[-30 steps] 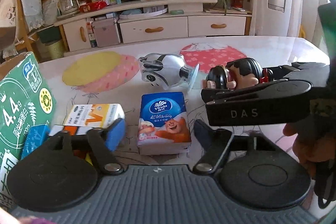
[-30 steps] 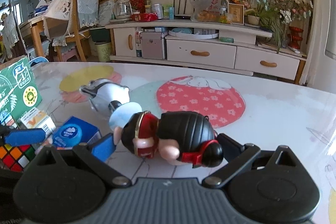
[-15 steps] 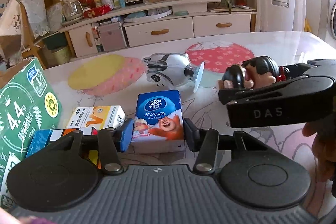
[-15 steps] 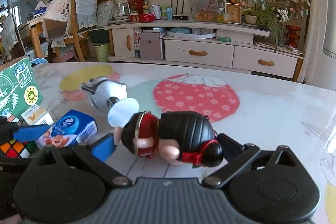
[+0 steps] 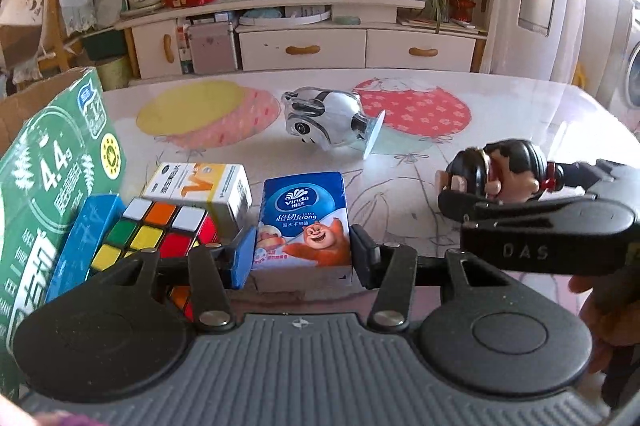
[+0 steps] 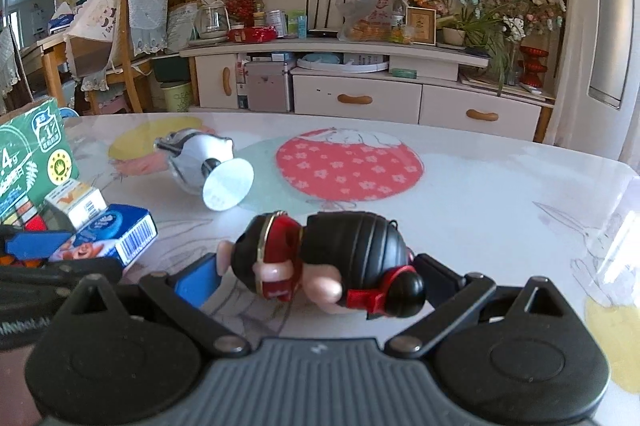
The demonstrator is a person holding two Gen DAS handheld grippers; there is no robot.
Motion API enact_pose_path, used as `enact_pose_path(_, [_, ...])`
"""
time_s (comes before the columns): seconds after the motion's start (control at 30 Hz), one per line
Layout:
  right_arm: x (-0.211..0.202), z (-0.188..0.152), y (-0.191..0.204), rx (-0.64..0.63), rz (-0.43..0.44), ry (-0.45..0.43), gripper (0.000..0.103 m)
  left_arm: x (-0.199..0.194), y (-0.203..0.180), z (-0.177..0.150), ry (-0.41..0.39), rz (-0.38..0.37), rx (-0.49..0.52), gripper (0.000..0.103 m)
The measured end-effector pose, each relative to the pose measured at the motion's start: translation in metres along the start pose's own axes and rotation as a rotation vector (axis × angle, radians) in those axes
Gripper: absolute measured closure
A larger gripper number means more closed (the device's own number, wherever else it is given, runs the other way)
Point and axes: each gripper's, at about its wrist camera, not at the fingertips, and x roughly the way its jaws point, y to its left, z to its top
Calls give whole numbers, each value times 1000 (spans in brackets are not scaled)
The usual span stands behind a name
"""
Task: Organize rigid objects
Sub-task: 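Carry the tissue box into the cardboard box and open the left gripper while the right gripper carries the doll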
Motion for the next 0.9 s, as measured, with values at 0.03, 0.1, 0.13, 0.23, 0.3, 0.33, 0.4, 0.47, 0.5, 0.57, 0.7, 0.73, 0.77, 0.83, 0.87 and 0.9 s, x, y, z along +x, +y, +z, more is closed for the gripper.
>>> enact_pose_path(0.03, [-2,-2,1,0,-6,0,3,-2,0,0,-1,-6,-5,43])
enact_pose_path(0.1, [-6,-5,1,5,-17,3,3,-8,3,0,-3,-24,-23,43])
enact_pose_path(0.13, [-8,-7,2,6,-23,6,3,-11,5,0,-4,-32,-31,43])
enact_pose_path(0.23, [-15,-12,5,14,-40,10,3,-22,11,1,-14,-55,-43,43])
enact_pose_path(0.3, [-20,-15,8,16,-46,14,3,-30,15,2,-25,-67,-51,43])
enact_pose_path(0.33, [-22,-16,10,17,-48,15,3,-35,17,1,-30,-74,-55,43])
enact_pose_path(0.4, [-28,-19,15,15,-52,16,3,-43,20,3,-42,-85,-63,43])
enact_pose_path(0.47, [-33,-21,20,14,-50,18,3,-51,26,4,-51,-93,-70,43])
enact_pose_path(0.5, [-35,-21,22,13,-49,19,3,-55,29,5,-54,-96,-75,43])
enact_pose_path(0.57, [-40,-23,27,15,-47,22,3,-63,34,7,-61,-103,-81,43])
enact_pose_path(0.7, [-48,-23,38,16,-29,26,3,-78,41,10,-79,-114,-83,43])
enact_pose_path(0.73, [-50,-22,41,16,-25,24,3,-82,43,11,-84,-114,-82,43])
enact_pose_path(0.77, [-53,-22,44,14,-23,22,3,-85,45,11,-88,-114,-82,42])
enact_pose_path(0.83, [-58,-21,49,7,-20,19,3,-91,51,13,-96,-111,-90,42])
enact_pose_path(0.87, [-61,-21,52,3,-19,16,3,-94,56,15,-101,-109,-94,42])
enact_pose_path(0.9, [-64,-20,56,-5,-19,12,3,-96,58,17,-106,-104,-97,42])
